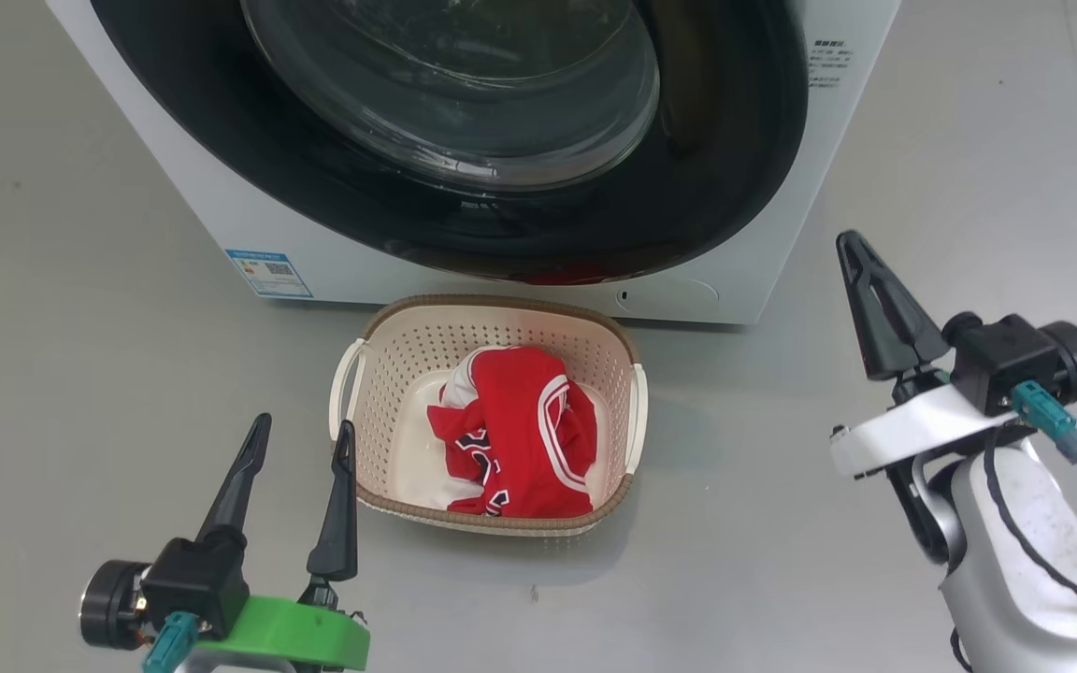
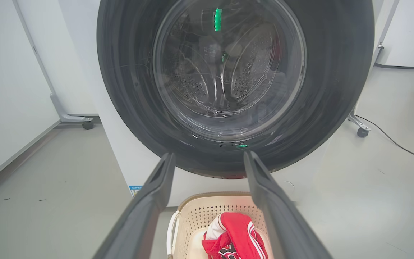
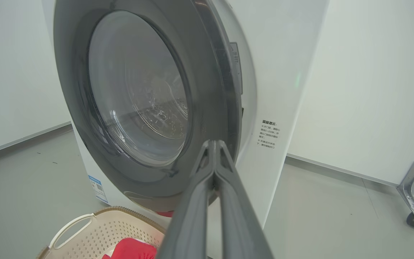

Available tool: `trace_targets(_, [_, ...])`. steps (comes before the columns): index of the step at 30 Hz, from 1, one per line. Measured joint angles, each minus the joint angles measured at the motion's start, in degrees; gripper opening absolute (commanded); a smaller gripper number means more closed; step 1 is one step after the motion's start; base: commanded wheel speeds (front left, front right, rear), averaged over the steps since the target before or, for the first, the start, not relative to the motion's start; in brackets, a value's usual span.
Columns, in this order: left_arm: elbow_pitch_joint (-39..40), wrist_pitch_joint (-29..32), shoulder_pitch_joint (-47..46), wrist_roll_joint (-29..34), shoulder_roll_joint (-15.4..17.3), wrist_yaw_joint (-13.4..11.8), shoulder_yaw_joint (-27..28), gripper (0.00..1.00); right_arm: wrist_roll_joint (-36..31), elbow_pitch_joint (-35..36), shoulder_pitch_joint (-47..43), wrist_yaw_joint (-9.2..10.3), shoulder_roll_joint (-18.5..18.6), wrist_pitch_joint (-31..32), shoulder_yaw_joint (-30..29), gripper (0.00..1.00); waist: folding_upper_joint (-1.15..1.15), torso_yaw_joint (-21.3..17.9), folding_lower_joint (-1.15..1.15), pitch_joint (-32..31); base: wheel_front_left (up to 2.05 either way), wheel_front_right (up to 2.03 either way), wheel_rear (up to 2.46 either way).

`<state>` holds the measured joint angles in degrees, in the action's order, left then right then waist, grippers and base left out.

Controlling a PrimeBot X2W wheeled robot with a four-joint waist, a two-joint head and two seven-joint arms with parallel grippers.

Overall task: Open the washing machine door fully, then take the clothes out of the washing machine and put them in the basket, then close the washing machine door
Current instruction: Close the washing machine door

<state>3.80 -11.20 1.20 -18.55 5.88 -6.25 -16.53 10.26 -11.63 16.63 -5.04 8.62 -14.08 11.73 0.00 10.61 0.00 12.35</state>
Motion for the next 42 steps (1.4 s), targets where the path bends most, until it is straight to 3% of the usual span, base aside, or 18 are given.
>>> trace_targets(22, [-1.67, -1.48, -6.41, 0.0, -1.86, 0.08, -2.16, 1.0, 0.19, -9.12, 19.69, -1.45, 2.91, 2.52, 1.22, 0.0, 0.0, 5.39, 0.0, 8.8, 0.0, 0.0, 0.0])
trace_targets(42, [-4.64, -2.56, -8.95, -0.53, -2.99, 0.53, -3.41, 1.0, 1.4, -17.71, 30.68, -1.97, 4.2, 2.32, 0.37, 0.0, 0.0, 7.55, 0.0, 11.48, 0.0, 0.0, 0.0])
